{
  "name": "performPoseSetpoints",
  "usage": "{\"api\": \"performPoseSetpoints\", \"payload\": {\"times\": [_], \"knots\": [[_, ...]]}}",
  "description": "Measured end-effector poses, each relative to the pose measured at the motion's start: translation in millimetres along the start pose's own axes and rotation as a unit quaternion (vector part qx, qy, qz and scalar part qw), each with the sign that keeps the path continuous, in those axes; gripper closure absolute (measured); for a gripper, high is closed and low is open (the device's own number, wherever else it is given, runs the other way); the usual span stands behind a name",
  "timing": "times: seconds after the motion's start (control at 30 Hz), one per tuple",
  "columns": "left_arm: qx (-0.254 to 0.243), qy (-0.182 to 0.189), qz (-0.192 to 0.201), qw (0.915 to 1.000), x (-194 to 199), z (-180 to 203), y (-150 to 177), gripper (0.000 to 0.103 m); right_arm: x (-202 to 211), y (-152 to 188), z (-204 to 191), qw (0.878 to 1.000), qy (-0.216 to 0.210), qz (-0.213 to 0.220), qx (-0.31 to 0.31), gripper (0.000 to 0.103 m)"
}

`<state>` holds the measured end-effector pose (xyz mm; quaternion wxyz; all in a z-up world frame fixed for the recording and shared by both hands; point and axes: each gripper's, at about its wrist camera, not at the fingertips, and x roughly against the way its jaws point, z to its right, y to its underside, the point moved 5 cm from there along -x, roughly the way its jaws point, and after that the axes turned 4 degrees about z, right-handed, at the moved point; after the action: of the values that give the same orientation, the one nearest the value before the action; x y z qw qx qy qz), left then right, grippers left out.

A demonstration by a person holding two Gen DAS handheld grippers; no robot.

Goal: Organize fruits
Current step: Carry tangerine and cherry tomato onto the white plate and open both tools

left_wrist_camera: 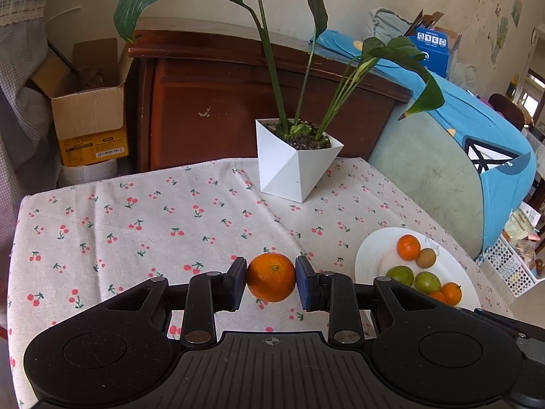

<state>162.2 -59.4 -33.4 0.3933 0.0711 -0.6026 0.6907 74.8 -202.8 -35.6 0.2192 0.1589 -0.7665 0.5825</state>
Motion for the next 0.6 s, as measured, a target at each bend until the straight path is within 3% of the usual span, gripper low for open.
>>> {"api": "performPoseSetpoints", "payload": {"times": [0.3, 0.6], "knots": [[-0.001, 0.036, -0.013, 0.9993, 0.7, 41.4, 16.9, 0.075, 37.7, -27.3, 62.4, 0.997, 0.028, 0.014, -0.065, 0.073], [-0.018, 0.069, -0.02, 0.9972, -12.7, 83.0, 25.2, 0.075, 34.6, -40.5, 112.6, 0.993, 0.031, -0.002, -0.116, 0.073]]}}
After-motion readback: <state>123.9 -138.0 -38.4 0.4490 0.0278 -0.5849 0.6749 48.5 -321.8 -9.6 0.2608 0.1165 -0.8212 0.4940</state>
